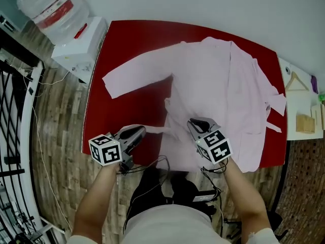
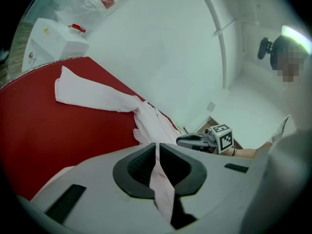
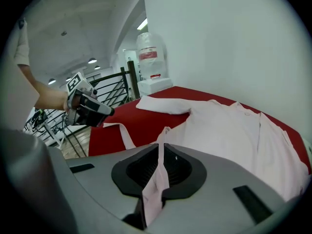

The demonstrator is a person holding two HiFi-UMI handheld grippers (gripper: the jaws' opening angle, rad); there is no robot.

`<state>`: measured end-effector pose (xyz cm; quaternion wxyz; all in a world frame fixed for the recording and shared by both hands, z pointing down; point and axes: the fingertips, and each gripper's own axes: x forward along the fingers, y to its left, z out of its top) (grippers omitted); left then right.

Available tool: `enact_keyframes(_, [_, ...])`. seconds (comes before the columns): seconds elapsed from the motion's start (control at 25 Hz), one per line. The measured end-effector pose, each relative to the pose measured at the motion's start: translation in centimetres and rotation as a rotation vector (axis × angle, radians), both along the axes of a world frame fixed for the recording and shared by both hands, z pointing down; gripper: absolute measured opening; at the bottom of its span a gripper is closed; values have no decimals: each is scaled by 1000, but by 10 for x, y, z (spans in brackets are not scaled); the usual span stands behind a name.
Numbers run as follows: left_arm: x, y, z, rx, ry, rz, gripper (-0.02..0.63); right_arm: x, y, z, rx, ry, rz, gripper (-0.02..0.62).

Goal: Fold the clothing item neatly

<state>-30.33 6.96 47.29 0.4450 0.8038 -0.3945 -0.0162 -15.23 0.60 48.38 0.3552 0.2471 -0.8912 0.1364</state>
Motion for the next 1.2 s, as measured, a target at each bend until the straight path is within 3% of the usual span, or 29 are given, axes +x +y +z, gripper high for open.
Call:
enact_keyframes(0.4, [-105,-30,24,-14,-9,-201,8,-135,-12,13,67,34,-177,20])
enact_keyframes(0.48, [-125,-37,29,-21,-18,-231,12,-164,-10,21,91,47,-227,69])
enact_keyframes(0.72, [-180,-59,40,-26,-100,-282,102,-250,-7,41,195,113,-401,114])
enact_keyframes(0.96, [-221,-93,49,-33,-160,-325,155,-297,-13,58,272,171,-484,130])
enact_keyframes(1.2, [-233,-133,58,-70,-133,-297,207,-320,-19,71,272,206,-515,138])
